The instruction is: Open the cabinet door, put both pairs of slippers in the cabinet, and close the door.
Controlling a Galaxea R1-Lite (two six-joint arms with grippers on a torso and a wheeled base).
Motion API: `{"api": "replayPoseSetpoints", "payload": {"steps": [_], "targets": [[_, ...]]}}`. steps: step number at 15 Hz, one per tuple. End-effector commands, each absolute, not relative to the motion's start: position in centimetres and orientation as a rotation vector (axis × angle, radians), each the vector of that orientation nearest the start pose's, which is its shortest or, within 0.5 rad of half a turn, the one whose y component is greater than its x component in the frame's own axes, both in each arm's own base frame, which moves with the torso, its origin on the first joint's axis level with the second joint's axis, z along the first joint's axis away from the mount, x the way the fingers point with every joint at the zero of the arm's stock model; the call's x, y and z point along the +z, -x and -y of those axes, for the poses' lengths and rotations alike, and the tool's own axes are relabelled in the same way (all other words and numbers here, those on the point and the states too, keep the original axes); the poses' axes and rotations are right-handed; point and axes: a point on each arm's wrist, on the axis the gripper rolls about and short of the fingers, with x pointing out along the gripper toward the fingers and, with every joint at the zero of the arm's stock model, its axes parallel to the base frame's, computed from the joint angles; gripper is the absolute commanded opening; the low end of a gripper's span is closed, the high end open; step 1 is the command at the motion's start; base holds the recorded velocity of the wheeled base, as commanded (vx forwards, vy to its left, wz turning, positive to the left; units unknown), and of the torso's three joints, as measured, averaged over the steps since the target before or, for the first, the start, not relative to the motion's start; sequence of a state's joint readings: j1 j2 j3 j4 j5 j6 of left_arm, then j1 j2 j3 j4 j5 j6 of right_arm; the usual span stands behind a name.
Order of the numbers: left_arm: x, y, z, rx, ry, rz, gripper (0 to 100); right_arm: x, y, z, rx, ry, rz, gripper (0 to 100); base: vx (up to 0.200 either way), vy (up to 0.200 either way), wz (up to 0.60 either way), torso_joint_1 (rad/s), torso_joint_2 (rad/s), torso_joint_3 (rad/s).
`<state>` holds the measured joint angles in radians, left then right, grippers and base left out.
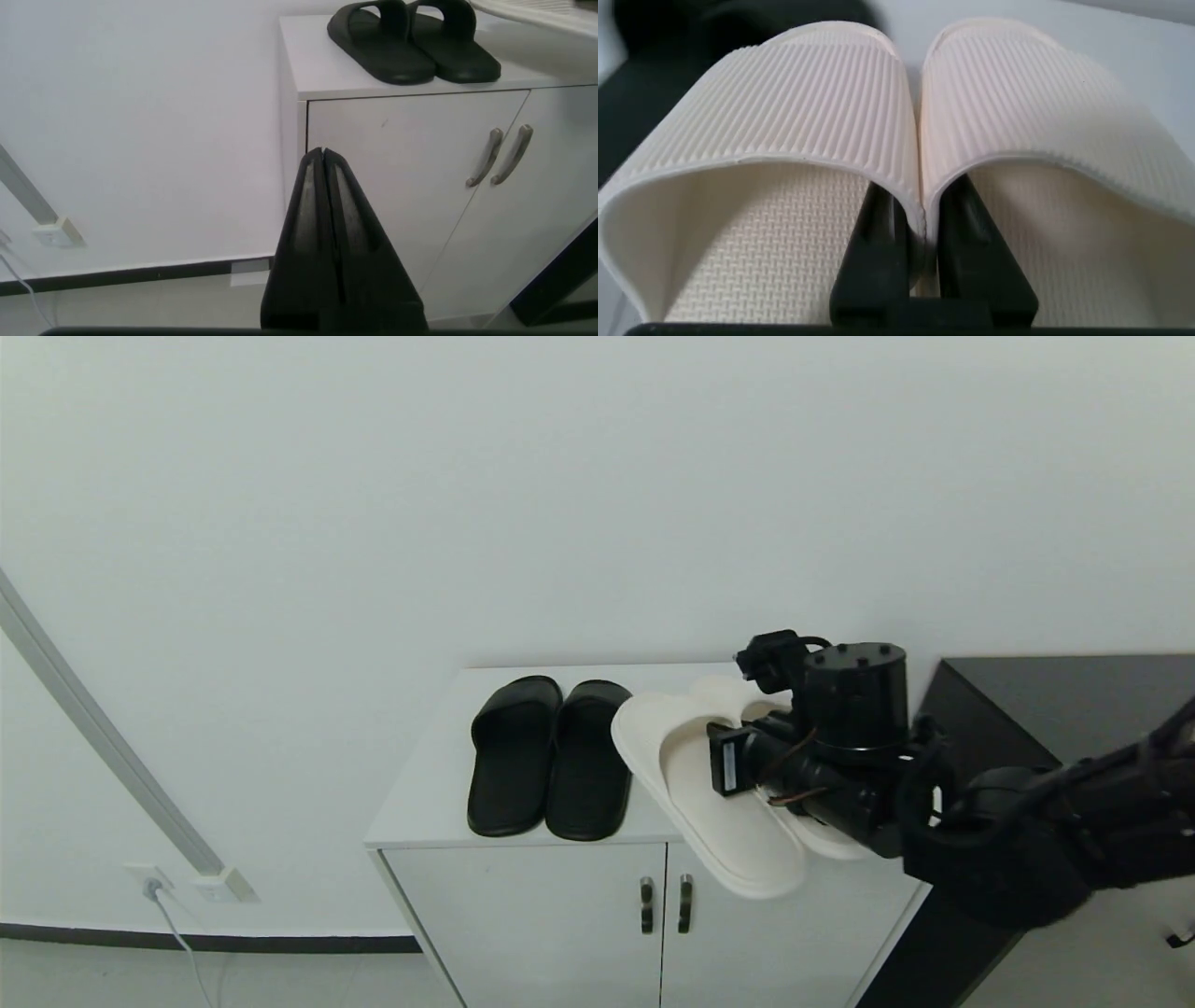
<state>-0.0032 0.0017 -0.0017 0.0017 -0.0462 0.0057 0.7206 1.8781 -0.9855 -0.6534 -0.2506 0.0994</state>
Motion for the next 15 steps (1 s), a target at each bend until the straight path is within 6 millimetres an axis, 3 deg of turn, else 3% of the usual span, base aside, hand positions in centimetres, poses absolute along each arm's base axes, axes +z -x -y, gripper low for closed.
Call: {"api": "replayPoseSetpoints", "payload": {"steps": [1,6,10,15], "targets": [[7.6,2.3,0.1,-0.049,-0.006,-0.001,0,20.1,-21.6,-20.0,0.646,0.011,-0.188,0,0.0,0.0,0.0,0.0,0.0,0.0],[7.6,2.3,0.1,-0.049,-0.006,-0.001,0,19.9,-17.3,-16.7,0.824,0.035,-0.196,0,0.0,0.0,0.0,0.0,0.0,0.0],[7.6,2.3,0.1,-0.049,-0.006,-0.001,0,19.0,-16.8,-16.5,0.888,0.054,-0.271,0,0.0,0.0,0.0,0.0,0.0,0.0],[7.6,2.3,0.1,-0.049,-0.006,-0.001,0,18.7,-16.5,-16.3,0.922,0.057,-0.277,0,-0.2,0.0,0.0,0.0,0.01,0.001]]}}
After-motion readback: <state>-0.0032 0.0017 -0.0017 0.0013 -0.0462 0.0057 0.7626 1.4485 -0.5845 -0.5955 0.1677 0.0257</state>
